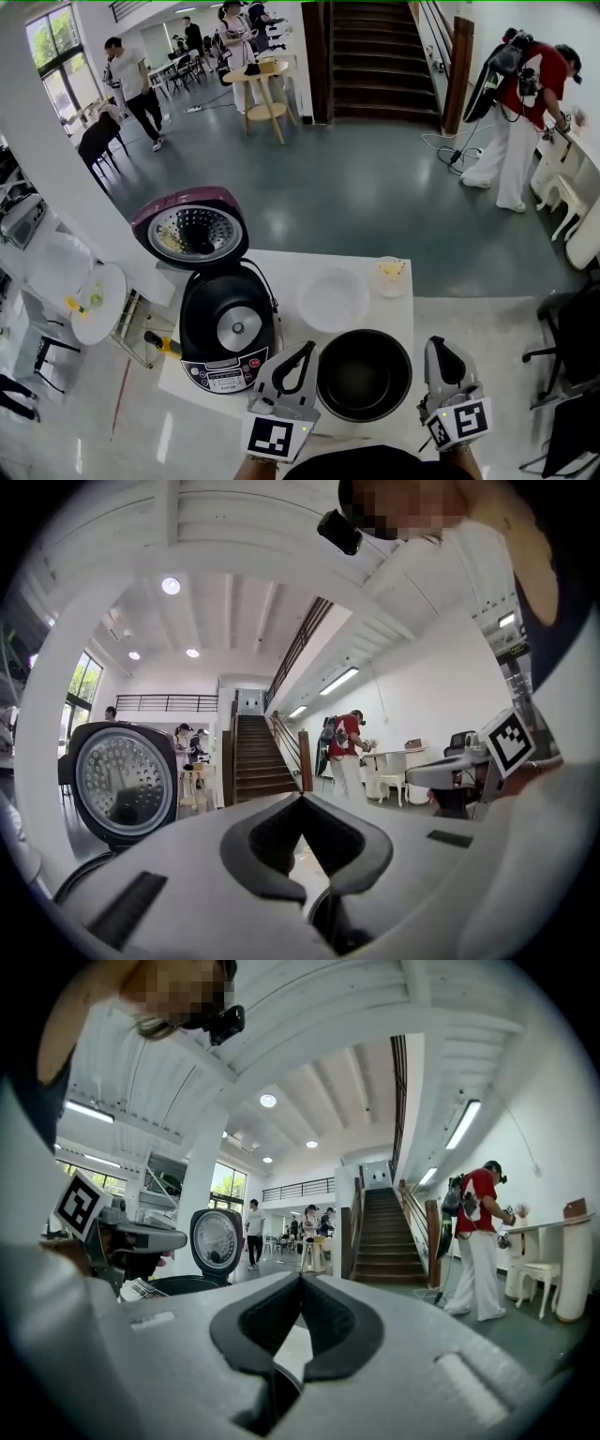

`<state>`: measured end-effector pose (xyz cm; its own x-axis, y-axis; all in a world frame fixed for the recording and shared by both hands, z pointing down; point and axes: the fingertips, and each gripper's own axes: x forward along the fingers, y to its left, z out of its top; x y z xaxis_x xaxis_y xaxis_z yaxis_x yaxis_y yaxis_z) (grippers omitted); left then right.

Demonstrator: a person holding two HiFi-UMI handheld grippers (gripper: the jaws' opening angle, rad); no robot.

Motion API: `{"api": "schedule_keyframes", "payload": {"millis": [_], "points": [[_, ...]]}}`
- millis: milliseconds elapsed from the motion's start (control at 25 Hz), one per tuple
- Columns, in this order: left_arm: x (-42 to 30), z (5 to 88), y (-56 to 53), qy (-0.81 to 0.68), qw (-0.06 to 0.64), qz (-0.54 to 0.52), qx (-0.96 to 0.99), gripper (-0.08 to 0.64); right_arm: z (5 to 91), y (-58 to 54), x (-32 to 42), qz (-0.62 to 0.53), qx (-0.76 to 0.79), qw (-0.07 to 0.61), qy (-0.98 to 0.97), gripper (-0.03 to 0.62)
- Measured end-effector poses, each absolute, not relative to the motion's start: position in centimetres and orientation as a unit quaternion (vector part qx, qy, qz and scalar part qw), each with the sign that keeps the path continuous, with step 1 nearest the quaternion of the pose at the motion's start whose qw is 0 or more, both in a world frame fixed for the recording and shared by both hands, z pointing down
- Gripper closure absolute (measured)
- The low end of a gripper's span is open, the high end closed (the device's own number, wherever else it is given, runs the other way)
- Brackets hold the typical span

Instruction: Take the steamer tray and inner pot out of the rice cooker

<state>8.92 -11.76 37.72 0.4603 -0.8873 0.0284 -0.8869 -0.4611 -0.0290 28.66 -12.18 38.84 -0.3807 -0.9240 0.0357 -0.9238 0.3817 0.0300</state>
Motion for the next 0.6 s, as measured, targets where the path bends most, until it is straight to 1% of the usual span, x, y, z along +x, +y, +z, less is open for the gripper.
{"api": "schedule_keyframes", "payload": {"millis": [120, 320, 600], "points": [[8.8, 37.8, -11.6, 0.516, -0.006, -0.009, -0.856, 0.561, 38.9, -12.0, 28.4, -0.006, 0.549, 0.026, -0.836, 0.591], [8.2, 37.3, -11.7, 0.532, 0.013, -0.020, -0.847, 0.561, 38.8, -12.0, 28.2, -0.009, 0.544, 0.041, -0.838, 0.591], [7.6, 37.5, -11.7, 0.550, 0.008, -0.026, -0.835, 0.561, 39.1, -11.7, 28.2, -0.006, 0.540, 0.041, -0.841, 0.591]]}}
